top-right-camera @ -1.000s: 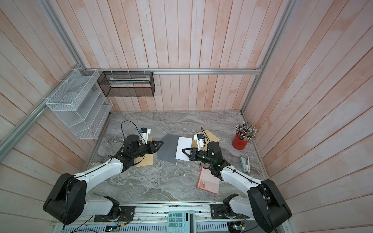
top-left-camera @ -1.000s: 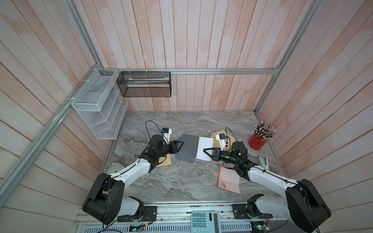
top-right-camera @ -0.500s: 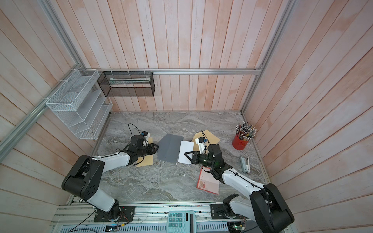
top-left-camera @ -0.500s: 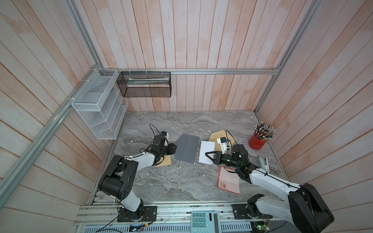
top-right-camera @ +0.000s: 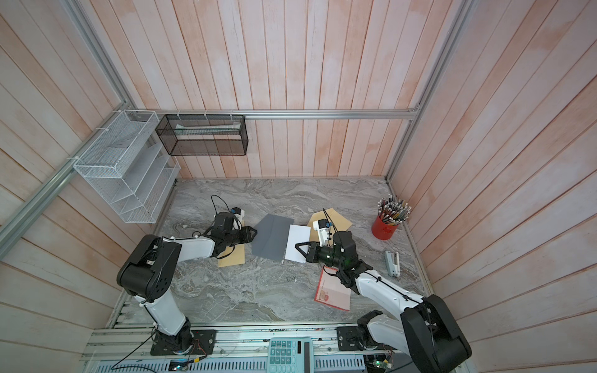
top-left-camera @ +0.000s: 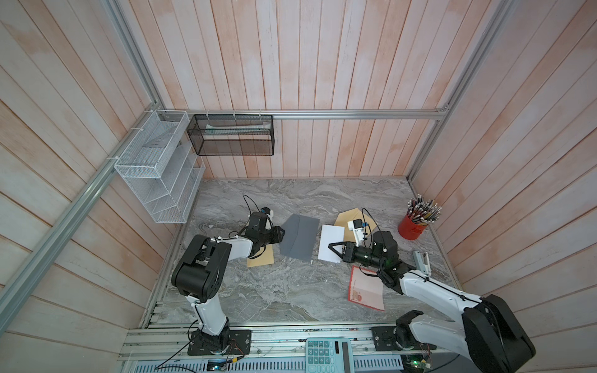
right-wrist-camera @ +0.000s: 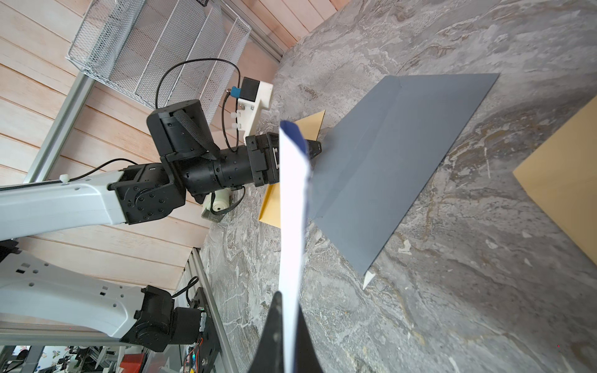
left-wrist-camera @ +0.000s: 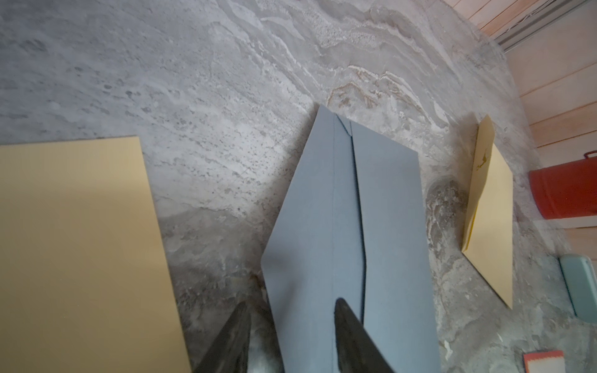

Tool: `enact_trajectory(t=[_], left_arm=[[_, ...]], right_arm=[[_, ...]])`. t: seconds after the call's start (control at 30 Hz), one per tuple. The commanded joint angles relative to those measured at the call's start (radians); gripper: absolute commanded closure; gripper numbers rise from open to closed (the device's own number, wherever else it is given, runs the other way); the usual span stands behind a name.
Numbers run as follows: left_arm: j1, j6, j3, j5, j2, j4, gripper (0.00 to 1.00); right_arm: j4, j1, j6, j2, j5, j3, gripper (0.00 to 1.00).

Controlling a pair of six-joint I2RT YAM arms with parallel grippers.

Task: Fold the letter paper in half and place it into the envelope
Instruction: Pick up the envelope from the center of the board.

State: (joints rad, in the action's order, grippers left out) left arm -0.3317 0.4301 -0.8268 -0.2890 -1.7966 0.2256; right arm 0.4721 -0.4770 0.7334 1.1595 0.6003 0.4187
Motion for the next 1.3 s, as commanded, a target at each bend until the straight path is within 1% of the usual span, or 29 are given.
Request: enact_trajectory(t=[0.0, 0.4, 0.67, 0.8, 1.17, 1.23, 1.27], left_arm=[[0.005, -0.007, -0.003, -0.046, -0.017, 0.030, 0.56], [0.005, 0.050, 0.033, -0.167, -0.048, 0.086, 0.59], [0.005, 0.056, 0.038, -0.198, -0.058, 0.086, 0.60], [0.002, 0.071, 0.042, -0.224, -0.066, 0.101, 0.62], [-0.012, 0.059, 0.021, -0.246, -0.097, 0.101, 0.72], [-0.014, 0.059, 0.014, -0.256, -0.107, 0.100, 0.79], [-0.015, 0.059, 0.012, -0.262, -0.110, 0.103, 0.84]], right_arm=[[0.028, 0.003, 0.000, 0.001, -0.004, -0.015, 1.00], [0.059, 0.003, 0.007, 0.019, 0.007, -0.026, 1.00], [0.069, 0.003, 0.012, 0.025, 0.006, -0.025, 1.00], [0.072, 0.003, 0.015, 0.033, 0.010, -0.017, 1.00], [0.072, 0.003, 0.017, 0.042, 0.006, -0.013, 1.00], [0.075, 0.003, 0.015, 0.048, 0.010, -0.011, 1.00], [0.076, 0.003, 0.017, 0.052, 0.011, -0.010, 1.00]])
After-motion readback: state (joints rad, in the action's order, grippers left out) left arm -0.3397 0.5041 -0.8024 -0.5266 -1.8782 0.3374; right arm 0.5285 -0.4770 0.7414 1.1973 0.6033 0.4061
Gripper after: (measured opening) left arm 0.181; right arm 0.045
